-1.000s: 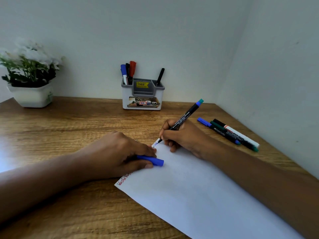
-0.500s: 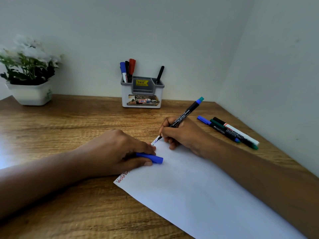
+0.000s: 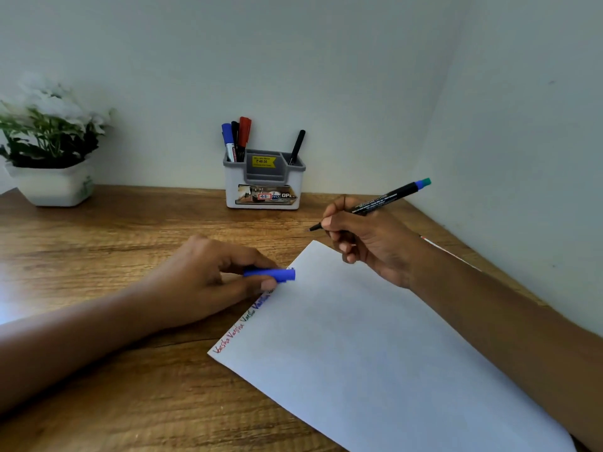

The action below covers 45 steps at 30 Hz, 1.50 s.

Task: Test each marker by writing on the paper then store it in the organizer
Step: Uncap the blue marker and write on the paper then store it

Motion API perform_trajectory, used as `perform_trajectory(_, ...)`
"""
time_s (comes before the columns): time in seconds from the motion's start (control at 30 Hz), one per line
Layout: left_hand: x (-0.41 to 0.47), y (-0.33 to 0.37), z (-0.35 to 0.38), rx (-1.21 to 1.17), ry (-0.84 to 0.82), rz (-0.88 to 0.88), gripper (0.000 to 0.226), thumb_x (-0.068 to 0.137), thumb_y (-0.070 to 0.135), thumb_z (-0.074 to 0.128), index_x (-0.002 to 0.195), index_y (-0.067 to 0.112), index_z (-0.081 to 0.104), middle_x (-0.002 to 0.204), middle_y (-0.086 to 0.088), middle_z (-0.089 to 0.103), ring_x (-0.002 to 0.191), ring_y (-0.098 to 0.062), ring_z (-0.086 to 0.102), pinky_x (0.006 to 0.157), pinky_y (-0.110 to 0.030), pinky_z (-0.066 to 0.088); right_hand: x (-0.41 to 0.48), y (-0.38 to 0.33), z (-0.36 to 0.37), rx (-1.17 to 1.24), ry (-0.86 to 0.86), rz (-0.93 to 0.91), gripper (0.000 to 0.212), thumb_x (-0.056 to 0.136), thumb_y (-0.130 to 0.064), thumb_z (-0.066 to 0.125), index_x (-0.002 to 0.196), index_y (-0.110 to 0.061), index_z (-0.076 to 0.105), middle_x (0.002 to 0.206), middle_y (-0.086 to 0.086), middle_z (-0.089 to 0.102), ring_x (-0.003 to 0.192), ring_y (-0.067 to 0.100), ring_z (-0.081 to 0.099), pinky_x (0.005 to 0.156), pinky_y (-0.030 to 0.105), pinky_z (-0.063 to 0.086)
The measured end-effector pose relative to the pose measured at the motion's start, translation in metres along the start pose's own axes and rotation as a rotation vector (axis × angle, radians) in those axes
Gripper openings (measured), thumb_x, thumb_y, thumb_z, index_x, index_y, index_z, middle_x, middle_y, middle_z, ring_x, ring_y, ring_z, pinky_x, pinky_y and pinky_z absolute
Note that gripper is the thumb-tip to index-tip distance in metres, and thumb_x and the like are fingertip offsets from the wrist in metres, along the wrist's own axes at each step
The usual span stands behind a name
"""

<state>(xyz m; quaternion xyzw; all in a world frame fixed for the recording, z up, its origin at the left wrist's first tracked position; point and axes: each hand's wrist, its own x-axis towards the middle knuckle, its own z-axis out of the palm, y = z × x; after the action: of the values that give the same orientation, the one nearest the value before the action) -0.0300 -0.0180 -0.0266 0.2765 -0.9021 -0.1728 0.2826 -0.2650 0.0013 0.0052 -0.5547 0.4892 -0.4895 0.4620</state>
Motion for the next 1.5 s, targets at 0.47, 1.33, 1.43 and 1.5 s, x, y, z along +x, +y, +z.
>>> perform_trajectory(0.47,0.004,-0.008,-0.002,-0.229,0.225,-0.137,0.037,0.072,0.068,0.058,0.095,0.042,0.07,0.083,0.012,0.075,0.081,-0.019,0.07,0.079,-0.056,0.053,-0.015,-0.013,0.015,0.2,-0.135,-0.058,0.018,0.093,-0.009,0.048,0.087,-0.007,0.065,0.068,0.006,0.066,0.057,0.011,0.063,0.052,0.023,0.055)
perform_trajectory(1.33,0.005,0.011,0.003,-0.191,0.253,-0.137,0.024,0.079,0.048,0.059,0.091,0.032,0.071,0.077,0.016,0.073,0.075,-0.014,0.07,0.072,-0.047,0.055,-0.023,-0.005,0.044,-0.058,-0.051,-0.199,0.01,0.082,-0.019,0.067,0.088,-0.012,0.063,0.052,-0.003,0.057,0.042,0.004,0.044,0.04,0.015,0.032)
perform_trajectory(1.43,0.013,0.018,0.0,-0.283,0.27,-0.183,0.032,0.072,0.055,0.062,0.097,0.037,0.071,0.083,0.011,0.074,0.08,-0.015,0.07,0.078,-0.048,0.056,-0.024,-0.012,0.038,-0.039,-0.051,-0.279,0.009,0.081,-0.023,0.065,0.09,-0.019,0.066,0.057,-0.007,0.059,0.052,0.007,0.05,0.043,0.018,0.037)
perform_trajectory(1.5,0.019,0.016,-0.007,-0.324,0.309,-0.236,0.039,0.067,0.055,0.064,0.101,0.037,0.069,0.089,0.013,0.074,0.084,-0.012,0.07,0.079,-0.04,0.055,-0.021,-0.021,0.029,0.009,0.041,-0.31,0.007,0.087,-0.022,0.06,0.086,-0.02,0.067,0.057,-0.006,0.056,0.053,0.008,0.048,0.044,0.018,0.037)
